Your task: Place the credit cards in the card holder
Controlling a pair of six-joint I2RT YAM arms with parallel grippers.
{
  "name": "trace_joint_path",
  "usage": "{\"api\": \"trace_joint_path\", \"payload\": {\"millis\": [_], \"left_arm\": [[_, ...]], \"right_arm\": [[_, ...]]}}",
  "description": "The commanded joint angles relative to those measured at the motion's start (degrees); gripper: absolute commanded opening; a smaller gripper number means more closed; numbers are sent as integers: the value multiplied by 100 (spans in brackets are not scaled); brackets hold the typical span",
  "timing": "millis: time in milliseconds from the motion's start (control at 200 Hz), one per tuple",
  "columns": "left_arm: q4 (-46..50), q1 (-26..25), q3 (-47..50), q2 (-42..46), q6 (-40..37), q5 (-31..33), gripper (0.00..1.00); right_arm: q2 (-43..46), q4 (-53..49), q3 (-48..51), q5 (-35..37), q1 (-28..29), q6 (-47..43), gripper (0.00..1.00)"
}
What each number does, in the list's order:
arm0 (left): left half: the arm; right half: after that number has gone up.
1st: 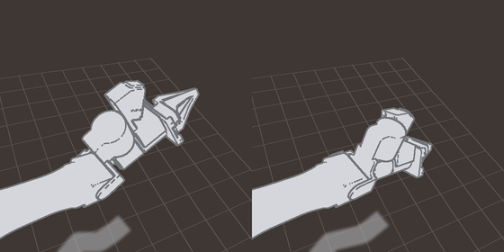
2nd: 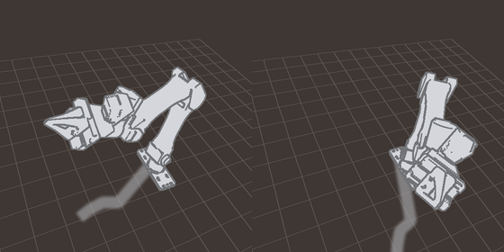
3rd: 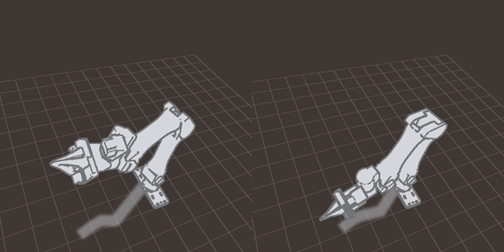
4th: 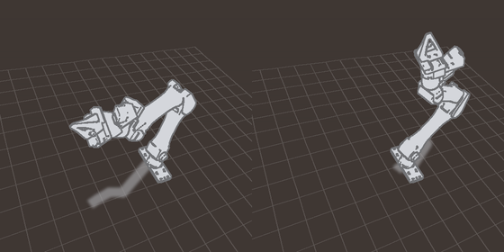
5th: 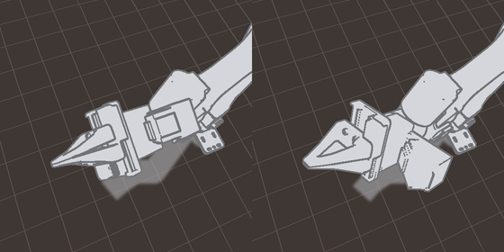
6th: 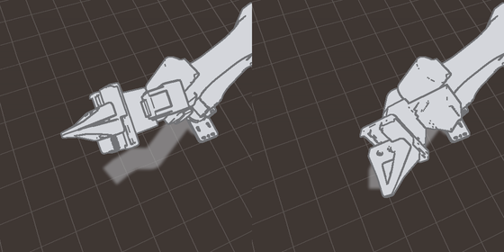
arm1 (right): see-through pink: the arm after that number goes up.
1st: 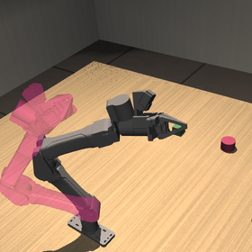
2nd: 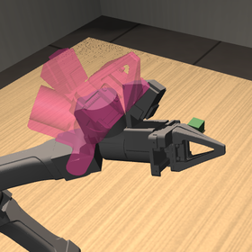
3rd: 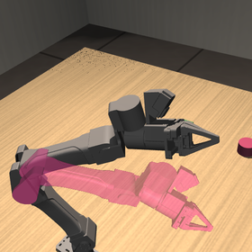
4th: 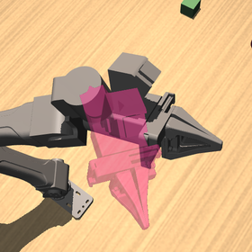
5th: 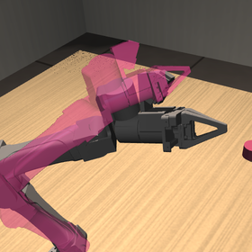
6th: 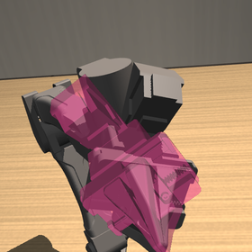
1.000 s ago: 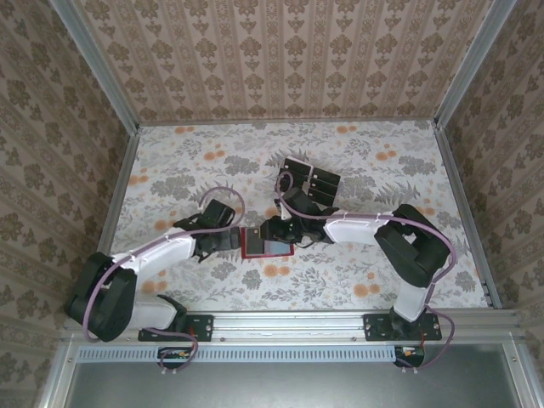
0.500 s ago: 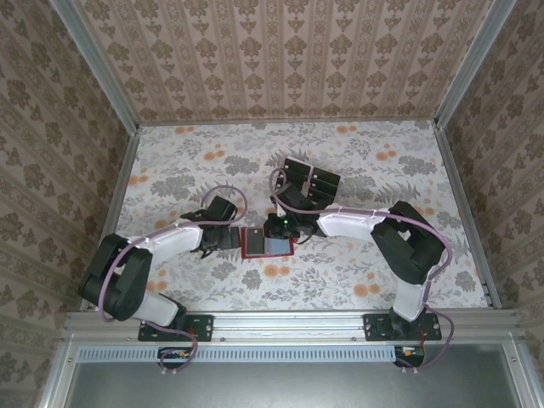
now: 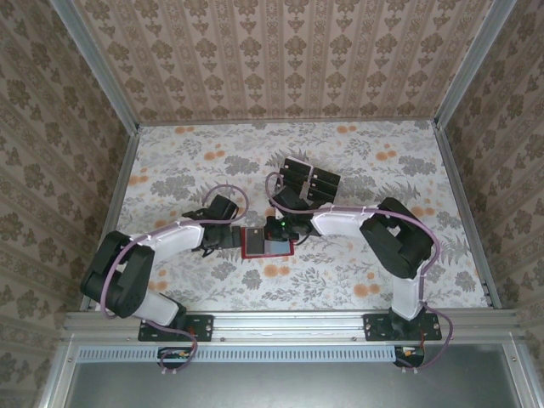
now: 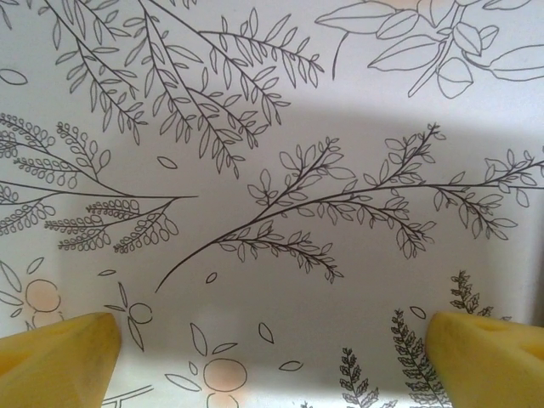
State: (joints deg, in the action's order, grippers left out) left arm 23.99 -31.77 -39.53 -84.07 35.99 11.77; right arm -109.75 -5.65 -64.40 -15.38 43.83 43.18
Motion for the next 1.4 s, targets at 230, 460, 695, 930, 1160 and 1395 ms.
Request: {"api": "trace_joint_path", "payload": {"millis": [230,460,695,930,1160,1395], "left_arm": [[-160,30,-19,-279,-110,-26,100],[-237,30,-8,-354,-120,-63,100],[-294,22,13,-392,-128,-87,100],[-204,22,-11,-237,-123,-44,100],[23,48,127,350,99,271,100],[132,101,208,319,239,356,100]], "right_arm": [[-312,-58,-336,-139,114,-47,4],[-410,68,-419,-274,142,56,4],[-486,121,-529,-397,168,115,4],[-170,37,-462,-284,147,60,5],[197,-78,-216,-63,62,-28,5],[198,-48,-71,-62,60,-22,5]]}}
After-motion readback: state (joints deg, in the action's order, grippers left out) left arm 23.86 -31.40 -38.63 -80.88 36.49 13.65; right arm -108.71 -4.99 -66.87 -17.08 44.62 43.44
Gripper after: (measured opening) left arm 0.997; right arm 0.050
